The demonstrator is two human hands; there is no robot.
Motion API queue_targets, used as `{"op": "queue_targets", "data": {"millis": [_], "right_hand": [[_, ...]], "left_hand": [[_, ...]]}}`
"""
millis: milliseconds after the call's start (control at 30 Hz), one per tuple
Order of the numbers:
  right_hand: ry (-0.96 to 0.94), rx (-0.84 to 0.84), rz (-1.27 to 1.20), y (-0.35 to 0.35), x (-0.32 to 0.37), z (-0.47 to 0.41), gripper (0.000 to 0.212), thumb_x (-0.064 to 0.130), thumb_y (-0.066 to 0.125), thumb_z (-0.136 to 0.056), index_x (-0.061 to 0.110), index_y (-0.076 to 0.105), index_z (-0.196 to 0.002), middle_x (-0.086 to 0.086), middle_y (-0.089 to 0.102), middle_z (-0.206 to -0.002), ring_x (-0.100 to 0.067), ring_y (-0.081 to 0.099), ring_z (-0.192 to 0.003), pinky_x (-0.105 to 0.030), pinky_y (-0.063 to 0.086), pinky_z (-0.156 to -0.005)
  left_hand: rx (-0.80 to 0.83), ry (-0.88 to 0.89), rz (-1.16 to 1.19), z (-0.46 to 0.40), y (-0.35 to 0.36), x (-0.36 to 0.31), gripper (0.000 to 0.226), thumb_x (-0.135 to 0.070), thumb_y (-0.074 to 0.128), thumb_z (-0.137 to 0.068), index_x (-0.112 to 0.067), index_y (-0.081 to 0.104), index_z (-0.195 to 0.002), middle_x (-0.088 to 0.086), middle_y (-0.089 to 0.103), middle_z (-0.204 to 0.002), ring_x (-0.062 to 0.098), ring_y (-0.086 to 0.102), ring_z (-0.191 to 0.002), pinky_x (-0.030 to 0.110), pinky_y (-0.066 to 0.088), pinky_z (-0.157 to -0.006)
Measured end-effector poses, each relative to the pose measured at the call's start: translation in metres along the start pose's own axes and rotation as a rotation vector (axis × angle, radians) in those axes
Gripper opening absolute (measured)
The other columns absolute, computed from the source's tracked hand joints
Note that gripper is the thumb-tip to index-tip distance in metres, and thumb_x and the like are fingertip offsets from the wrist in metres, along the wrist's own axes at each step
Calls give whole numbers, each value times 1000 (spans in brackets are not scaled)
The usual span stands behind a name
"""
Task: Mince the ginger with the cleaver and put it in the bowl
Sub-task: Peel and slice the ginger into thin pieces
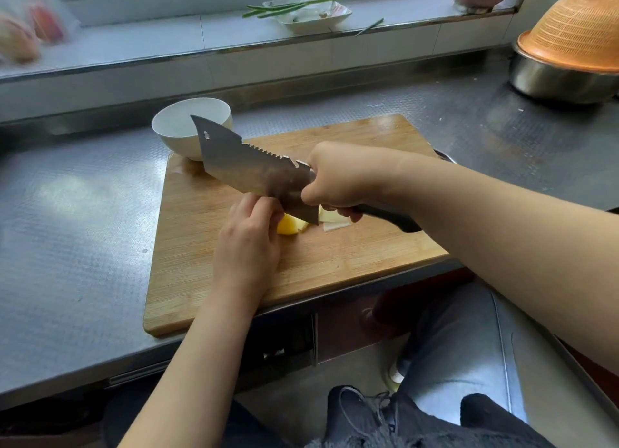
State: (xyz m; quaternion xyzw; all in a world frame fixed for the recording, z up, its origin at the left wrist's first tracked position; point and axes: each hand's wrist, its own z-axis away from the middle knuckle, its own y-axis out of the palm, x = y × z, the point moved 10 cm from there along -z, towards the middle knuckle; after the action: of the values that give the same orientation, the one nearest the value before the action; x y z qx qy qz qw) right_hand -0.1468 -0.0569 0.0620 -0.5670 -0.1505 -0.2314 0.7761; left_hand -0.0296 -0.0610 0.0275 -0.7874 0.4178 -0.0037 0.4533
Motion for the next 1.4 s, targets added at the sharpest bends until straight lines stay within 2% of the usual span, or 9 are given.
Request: {"op": "queue_targets", "data": {"millis": [167,367,567,667,833,967,1067,1233,1400], "right_hand": [[4,-2,28,1,-1,-3,16,13,54,-96,10,52,-81,-9,60,-73,-15,58,-52,-20,47,-38],[1,9,76,5,4,-7,19,11,53,-96,8,50,-77,-10,60,-70,-16,57,-49,-21,51,-39],[0,5,116,18,9,-17,13,10,52,-96,1,59,-92,-19,67,-79,-28,67,-62,-38,61,-57],[15,8,138,28,6,-24,19,14,50,-99,4,54,-83,-14,63,-73,-23,63,-56,-29,57,-49],[19,21,96,39,-1,-28,21,14,48,-99,7,51,-79,-13,61,-69,-21,61,-53,-27,55,-46],[23,26,24,35,-6,-28,13,12,48,-97,3,57,-95,-14,60,-71,-23,59,-56,-29,56,-50],[26,32,-16,34,-9,-27,17,13,49,-97,1,58,-103,-15,60,-70,-25,59,-58,-31,56,-52],[13,24,-15,34,-7,-25,12,13,50,-97,5,55,-90,-12,59,-69,-20,58,-54,-27,54,-48],[-6,8,-71,33,-7,-20,18,18,52,-97,1,55,-101,-12,59,-68,-20,58,-53,-26,52,-45]], "left_hand": [[-7,4,14,0,0,0,6,-2,63,-88,-5,63,-93,10,61,-97,28,55,-85,33,42,-67],[-22,5,16,-1,0,0,6,-1,62,-87,-4,64,-93,12,60,-97,28,55,-82,36,44,-64],[-39,0,26,0,0,3,7,0,62,-85,-3,63,-91,13,59,-95,32,54,-80,37,43,-63],[-35,-3,27,0,1,4,6,-1,61,-86,-4,63,-91,11,59,-94,31,54,-79,39,43,-62],[-31,-2,37,0,2,3,6,-4,58,-88,-6,63,-92,8,59,-94,28,55,-79,37,44,-62],[-40,-3,41,-1,2,3,5,-6,59,-89,-8,64,-90,6,59,-93,27,54,-80,38,45,-63],[-39,-2,47,0,1,3,5,-5,60,-89,-9,64,-89,5,58,-92,25,54,-79,36,44,-63],[-30,3,39,0,2,3,5,-4,61,-88,-8,62,-89,5,57,-92,25,53,-78,37,44,-62],[-103,28,48,1,-5,1,5,-7,59,-89,-7,60,-94,8,57,-96,27,55,-82,41,49,-67]]}}
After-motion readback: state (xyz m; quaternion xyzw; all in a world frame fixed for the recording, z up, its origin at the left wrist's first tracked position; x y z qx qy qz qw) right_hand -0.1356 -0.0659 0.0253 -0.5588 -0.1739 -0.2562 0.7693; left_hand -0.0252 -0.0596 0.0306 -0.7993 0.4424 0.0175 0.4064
